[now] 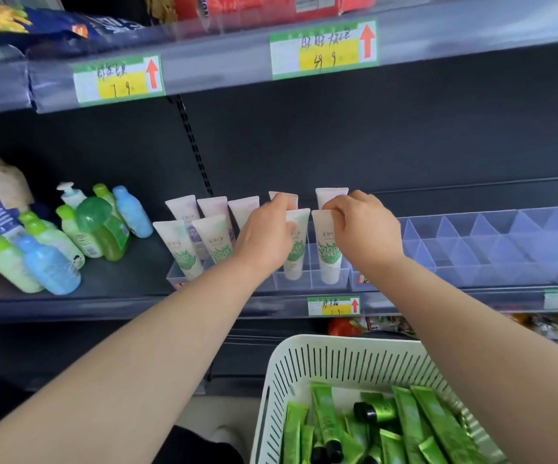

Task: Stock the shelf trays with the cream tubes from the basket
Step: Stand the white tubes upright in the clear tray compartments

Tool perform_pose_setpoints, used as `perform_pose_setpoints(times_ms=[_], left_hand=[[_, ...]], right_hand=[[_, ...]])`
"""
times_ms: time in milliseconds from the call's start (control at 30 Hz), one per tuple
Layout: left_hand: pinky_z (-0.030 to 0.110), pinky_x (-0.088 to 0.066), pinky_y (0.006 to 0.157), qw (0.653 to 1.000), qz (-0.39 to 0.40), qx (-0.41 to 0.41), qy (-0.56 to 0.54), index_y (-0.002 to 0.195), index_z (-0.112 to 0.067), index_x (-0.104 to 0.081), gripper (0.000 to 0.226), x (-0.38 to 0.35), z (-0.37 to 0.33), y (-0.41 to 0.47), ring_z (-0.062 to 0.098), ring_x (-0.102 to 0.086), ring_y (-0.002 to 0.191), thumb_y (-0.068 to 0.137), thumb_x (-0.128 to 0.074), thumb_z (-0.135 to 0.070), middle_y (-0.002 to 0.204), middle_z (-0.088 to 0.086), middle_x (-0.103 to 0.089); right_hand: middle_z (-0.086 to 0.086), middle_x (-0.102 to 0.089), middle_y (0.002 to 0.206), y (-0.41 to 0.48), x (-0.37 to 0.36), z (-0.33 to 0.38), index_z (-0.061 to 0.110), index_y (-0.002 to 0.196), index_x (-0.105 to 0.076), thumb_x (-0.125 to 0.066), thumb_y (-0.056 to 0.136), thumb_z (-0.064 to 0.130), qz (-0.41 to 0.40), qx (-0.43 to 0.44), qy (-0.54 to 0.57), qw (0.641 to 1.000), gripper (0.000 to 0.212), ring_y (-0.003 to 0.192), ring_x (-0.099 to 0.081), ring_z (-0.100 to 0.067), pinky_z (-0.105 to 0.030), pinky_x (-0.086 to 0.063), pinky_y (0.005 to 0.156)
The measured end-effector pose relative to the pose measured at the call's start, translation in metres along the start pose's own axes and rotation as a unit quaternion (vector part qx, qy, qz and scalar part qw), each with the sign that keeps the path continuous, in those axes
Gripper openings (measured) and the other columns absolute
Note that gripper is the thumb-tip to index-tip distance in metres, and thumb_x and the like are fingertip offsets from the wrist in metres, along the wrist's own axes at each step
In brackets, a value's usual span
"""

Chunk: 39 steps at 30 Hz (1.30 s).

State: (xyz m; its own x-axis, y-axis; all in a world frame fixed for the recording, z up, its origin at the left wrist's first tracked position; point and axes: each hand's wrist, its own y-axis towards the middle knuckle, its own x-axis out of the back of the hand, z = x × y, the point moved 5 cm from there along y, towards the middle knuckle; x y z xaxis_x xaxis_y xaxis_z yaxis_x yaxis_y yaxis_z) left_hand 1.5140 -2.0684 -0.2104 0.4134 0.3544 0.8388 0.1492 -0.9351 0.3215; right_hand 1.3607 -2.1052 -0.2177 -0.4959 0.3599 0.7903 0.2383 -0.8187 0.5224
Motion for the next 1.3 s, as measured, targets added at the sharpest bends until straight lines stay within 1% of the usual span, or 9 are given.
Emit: perform_pose_setpoints(times_ms=[100, 200, 333, 467, 600, 767, 900, 1100, 1300], left_hand=[[0.032, -0.040, 0.067, 1.000, -0.013, -0.007, 0.016, 0.108, -0.023, -0.050, 0.021, 0.001, -0.001, -0.003, 0.017, -0.050, 0.085, 0.092, -0.055, -0.010, 0.107, 0.000, -0.060], [0.033, -0.043, 0.073, 0.999, -0.029, -0.010, 0.015, 0.107, -0.023, -0.050, 0.027, 0.009, -0.005, -0.004, 0.019, -0.054, 0.099, 0.089, -0.056, -0.003, 0.116, -0.003, -0.057], [0.030, -0.038, 0.072, 0.998, -0.046, -0.016, 0.027, 0.114, -0.022, -0.052, 0.036, 0.019, -0.011, -0.007, 0.016, -0.052, 0.107, 0.087, -0.056, 0.002, 0.124, -0.005, -0.054], [0.033, -0.045, 0.074, 0.998, -0.050, -0.014, 0.024, 0.116, -0.022, -0.053, 0.040, 0.028, -0.020, -0.016, 0.017, -0.052, 0.108, 0.088, -0.052, 0.005, 0.123, -0.005, -0.054], [0.036, -0.048, 0.081, 0.998, -0.041, -0.040, 0.012, 0.118, -0.021, -0.054, 0.042, 0.031, -0.035, -0.029, 0.015, -0.051, 0.110, 0.087, -0.051, 0.007, 0.126, -0.004, -0.054], [0.026, -0.034, 0.069, 0.998, -0.036, -0.049, 0.013, 0.113, -0.025, -0.056, 0.033, 0.023, -0.044, -0.049, 0.004, -0.042, 0.090, 0.090, -0.055, -0.001, 0.123, -0.007, -0.055], [0.028, -0.037, 0.073, 1.000, 0.002, -0.028, 0.015, 0.116, -0.024, -0.056, 0.034, 0.002, -0.030, -0.073, 0.012, -0.052, 0.102, 0.090, -0.054, -0.001, 0.122, -0.005, -0.057], [0.032, -0.038, 0.078, 0.989, 0.098, 0.063, 0.086, 0.132, -0.015, -0.040, 0.045, -0.030, 0.022, -0.101, 0.024, -0.043, 0.116, 0.090, -0.051, -0.005, 0.133, 0.006, -0.042], [0.037, -0.038, 0.085, 0.982, 0.121, 0.099, 0.104, 0.146, -0.021, -0.019, 0.069, -0.030, 0.054, -0.098, 0.030, -0.036, 0.124, 0.088, -0.055, -0.006, 0.146, 0.007, -0.022]], right_hand=[[-0.005, -0.063, 0.104, -0.002, 0.001, 0.003, 0.022, 0.112, -0.066, -0.055, 0.089, 0.014, 0.007, 0.020, -0.020, 1.000, 0.027, 0.093, -0.054, -0.027, -0.032, -0.040, 0.064], [-0.006, -0.062, 0.115, -0.005, 0.003, 0.005, 0.021, 0.120, -0.061, -0.054, 0.090, 0.015, 0.016, 0.020, -0.030, 0.999, 0.031, 0.102, -0.053, -0.027, -0.036, -0.044, 0.071], [-0.007, -0.059, 0.122, -0.008, 0.010, 0.009, 0.020, 0.125, -0.057, -0.051, 0.092, 0.013, 0.016, 0.023, -0.027, 0.999, 0.034, 0.107, -0.051, -0.028, -0.039, -0.044, 0.077], [-0.007, -0.057, 0.125, -0.015, 0.020, 0.013, 0.020, 0.125, -0.057, -0.057, 0.089, 0.007, 0.012, 0.032, -0.024, 0.999, 0.038, 0.111, -0.049, -0.028, -0.040, -0.044, 0.082], [-0.007, -0.058, 0.123, -0.027, 0.031, 0.015, 0.019, 0.124, -0.059, -0.061, 0.086, 0.005, 0.002, 0.052, -0.046, 0.998, 0.041, 0.109, -0.050, -0.029, -0.040, -0.043, 0.080], [-0.003, -0.058, 0.123, -0.053, 0.039, 0.007, 0.021, 0.126, -0.058, -0.063, 0.085, 0.008, 0.023, 0.060, -0.084, 0.994, 0.043, 0.109, -0.049, -0.026, -0.038, -0.042, 0.082], [0.000, -0.055, 0.126, -0.081, 0.024, 0.001, 0.024, 0.129, -0.053, -0.057, 0.087, 0.012, 0.086, 0.073, -0.113, 0.987, 0.043, 0.112, -0.046, -0.024, -0.037, -0.040, 0.086], [-0.001, -0.043, 0.138, -0.095, -0.005, -0.002, 0.025, 0.140, -0.037, -0.053, 0.088, 0.020, 0.150, 0.054, -0.165, 0.973, 0.054, 0.124, -0.037, -0.024, -0.038, -0.036, 0.095], [-0.002, -0.036, 0.143, -0.095, -0.025, 0.001, 0.024, 0.146, -0.022, -0.052, 0.086, 0.019, 0.194, 0.037, -0.172, 0.965, 0.067, 0.127, -0.035, -0.025, -0.040, -0.033, 0.099]])
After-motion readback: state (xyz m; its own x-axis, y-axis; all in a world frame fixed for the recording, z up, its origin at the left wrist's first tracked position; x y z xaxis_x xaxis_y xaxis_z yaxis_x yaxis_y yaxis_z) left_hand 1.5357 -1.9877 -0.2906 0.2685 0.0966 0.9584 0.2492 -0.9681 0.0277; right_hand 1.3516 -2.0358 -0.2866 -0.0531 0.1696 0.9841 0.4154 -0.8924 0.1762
